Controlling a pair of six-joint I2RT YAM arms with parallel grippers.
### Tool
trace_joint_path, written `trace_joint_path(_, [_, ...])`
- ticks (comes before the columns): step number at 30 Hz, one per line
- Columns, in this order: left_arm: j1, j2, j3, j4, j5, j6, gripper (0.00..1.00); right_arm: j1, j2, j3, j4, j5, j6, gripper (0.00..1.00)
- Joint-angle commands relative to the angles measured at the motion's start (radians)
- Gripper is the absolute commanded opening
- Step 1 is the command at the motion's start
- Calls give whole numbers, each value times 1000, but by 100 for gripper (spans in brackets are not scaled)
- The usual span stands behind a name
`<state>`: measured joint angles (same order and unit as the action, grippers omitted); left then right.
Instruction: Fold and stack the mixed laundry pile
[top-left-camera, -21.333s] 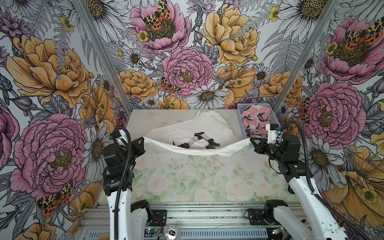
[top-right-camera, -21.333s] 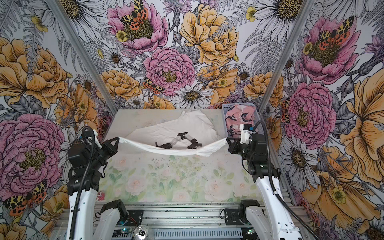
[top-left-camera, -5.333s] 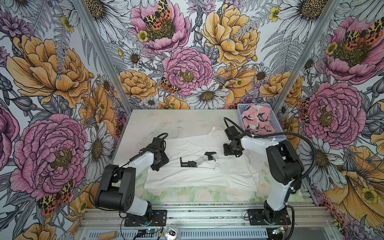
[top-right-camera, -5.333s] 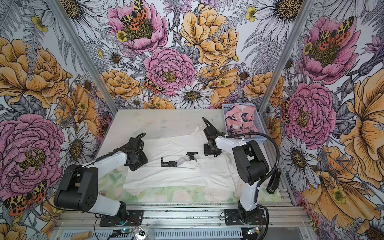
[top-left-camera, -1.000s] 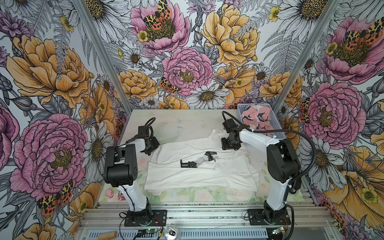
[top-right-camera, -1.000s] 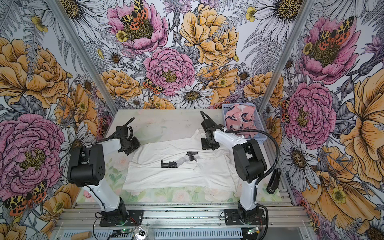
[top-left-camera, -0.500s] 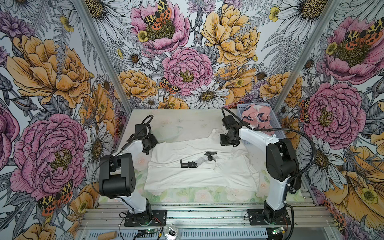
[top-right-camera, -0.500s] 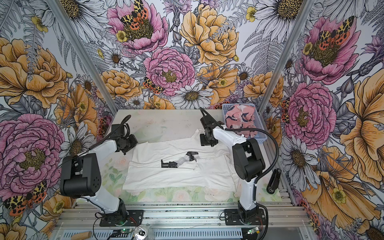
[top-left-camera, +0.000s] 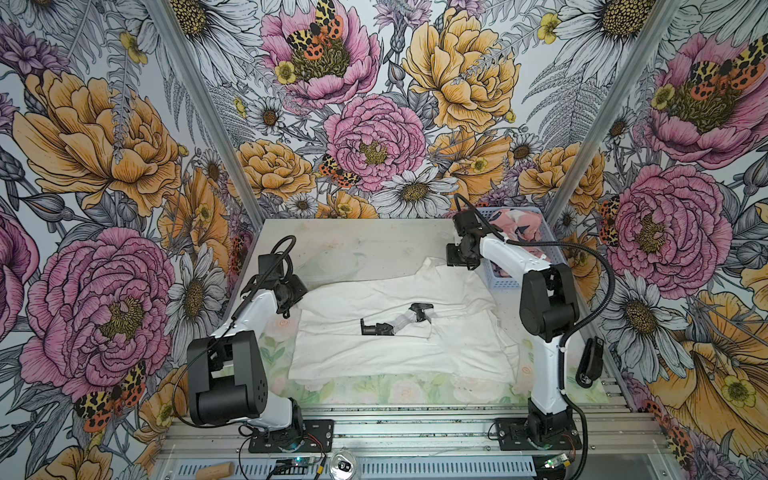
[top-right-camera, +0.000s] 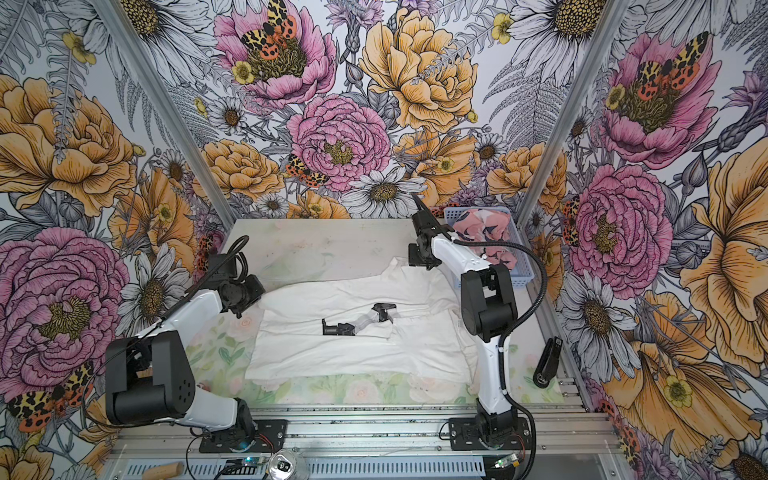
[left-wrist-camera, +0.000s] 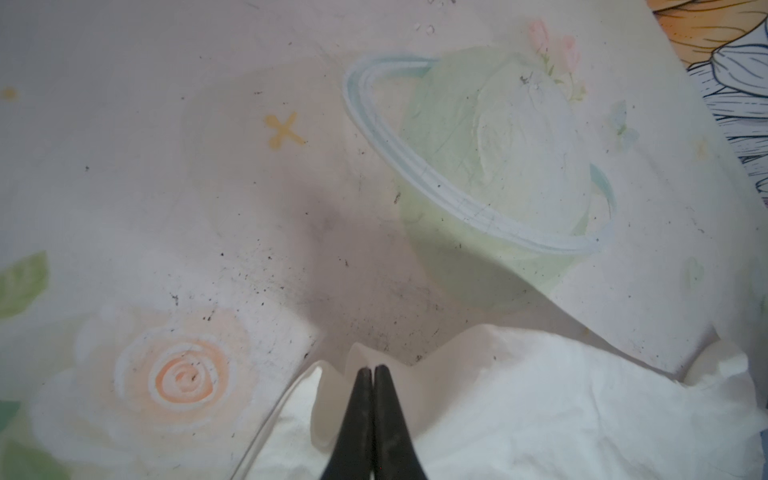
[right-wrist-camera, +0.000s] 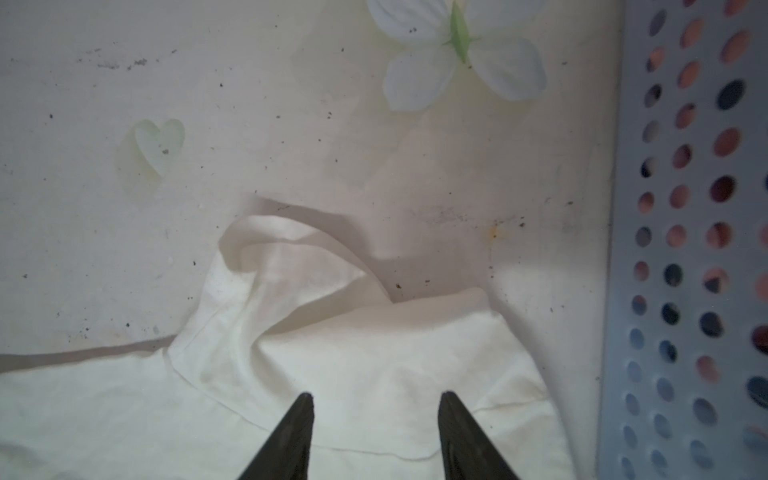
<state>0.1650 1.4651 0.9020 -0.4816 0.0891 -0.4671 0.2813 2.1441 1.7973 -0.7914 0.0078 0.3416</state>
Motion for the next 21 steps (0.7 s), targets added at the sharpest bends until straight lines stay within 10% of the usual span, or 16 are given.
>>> trace_joint_path(1, [26, -32, -11, -28, -46, 17, 0, -7, 49, 53, 6, 18, -14, 51])
trace_joint_path(21, [108, -83, -25, -117, -39, 43, 0, 38, 10, -195, 63, 20, 20, 47])
